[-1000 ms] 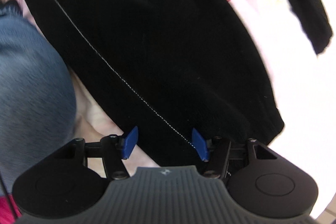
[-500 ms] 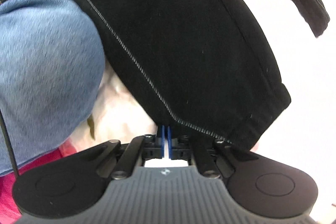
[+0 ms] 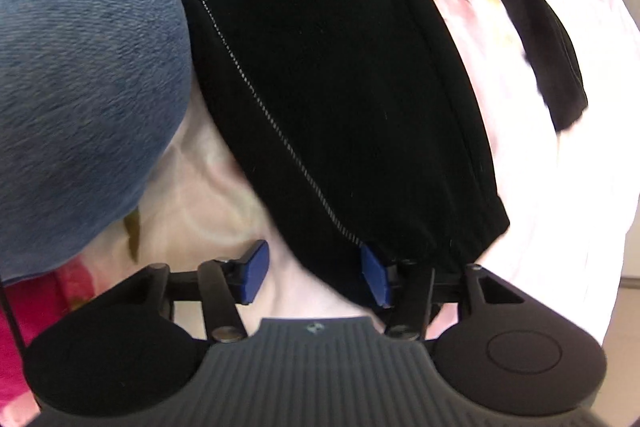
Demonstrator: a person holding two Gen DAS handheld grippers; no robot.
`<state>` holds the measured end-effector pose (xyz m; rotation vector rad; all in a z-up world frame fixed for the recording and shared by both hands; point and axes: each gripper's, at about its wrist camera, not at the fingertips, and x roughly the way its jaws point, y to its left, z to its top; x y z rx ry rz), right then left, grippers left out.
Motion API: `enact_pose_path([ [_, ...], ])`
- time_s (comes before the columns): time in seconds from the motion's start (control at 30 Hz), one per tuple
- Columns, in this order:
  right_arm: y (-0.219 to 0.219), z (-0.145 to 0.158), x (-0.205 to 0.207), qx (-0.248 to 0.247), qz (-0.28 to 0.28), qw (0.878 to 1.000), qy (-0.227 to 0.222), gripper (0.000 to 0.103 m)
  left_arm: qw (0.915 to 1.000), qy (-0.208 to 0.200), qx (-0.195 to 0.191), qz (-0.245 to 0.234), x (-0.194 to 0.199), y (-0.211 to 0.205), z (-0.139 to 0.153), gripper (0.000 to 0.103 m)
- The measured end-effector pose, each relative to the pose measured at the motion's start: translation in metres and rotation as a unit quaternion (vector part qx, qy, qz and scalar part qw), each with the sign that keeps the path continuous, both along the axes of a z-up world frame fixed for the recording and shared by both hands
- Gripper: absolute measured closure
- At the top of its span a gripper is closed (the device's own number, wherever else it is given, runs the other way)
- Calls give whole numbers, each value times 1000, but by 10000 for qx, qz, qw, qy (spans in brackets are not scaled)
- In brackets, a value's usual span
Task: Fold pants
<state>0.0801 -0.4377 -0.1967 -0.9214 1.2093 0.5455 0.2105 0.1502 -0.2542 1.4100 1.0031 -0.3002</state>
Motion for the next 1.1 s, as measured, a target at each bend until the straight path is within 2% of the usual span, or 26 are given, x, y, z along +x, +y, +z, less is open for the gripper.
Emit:
enact_pose_path([
  [0.17, 3, -6, 0, -61, 208, 9996, 158, 51, 9980, 136, 351, -513, 2, 4, -29, 19],
  [0.23, 6, -10, 2, -105, 178, 9995, 241, 59, 9974, 122, 436, -569, 4, 5, -38, 17],
  [0.27, 7, -12, 6, -112, 72, 9996, 261, 70, 9975, 122, 450, -541, 6, 4, -40, 18],
  [0.3, 0, -24, 21, -84, -48, 9996, 256, 82, 9978, 149, 429, -473, 7, 3, -40, 31],
  [0.33, 2, -21, 23, -56, -150, 9995, 260, 85, 9985, 245, 356, -338, 9, 2, -39, 43],
  [0.37, 1, -24, 27, -22, -236, 9993, 291, 90, 9990, 328, 252, -157, 11, 3, -35, 66],
  [0.4, 0, -22, 28, -7, -239, 9993, 282, 94, 9995, 280, 166, 25, 11, 4, -31, 75],
  [0.47, -3, -13, 30, 37, -265, 9994, 217, 99, 9996, -53, -31, 280, 11, 8, -19, 84],
  [0.57, -7, 11, 30, 119, -369, 9991, -159, 103, 9940, -633, -523, 725, 12, 12, 11, 88],
  [0.7, -5, 58, 24, 205, -452, 9946, -908, 103, 9780, -1359, -1092, 1145, 20, 9, 61, 88],
  [0.77, -4, 82, 23, 226, -489, 9900, -1301, 103, 9663, -1591, -1433, 1432, 29, 9, 88, 88],
  [0.87, -15, 120, 46, 435, -708, 9783, -1897, 103, 9471, -1900, -1851, 1807, 51, 9, 124, 88],
  [0.97, -19, 153, 70, 611, -1009, 9644, -2369, 103, 9295, -2061, -2086, 2239, 79, 8, 148, 88],
  [1.03, -19, 165, 89, 618, -1159, 9567, -2597, 103, 9173, -2091, -2229, 2553, 100, 9, 160, 88],
  [1.1, -18, 171, 115, 566, -1326, 9516, -2714, 103, 9091, -2104, -2269, 2790, 123, 8, 166, 89],
])
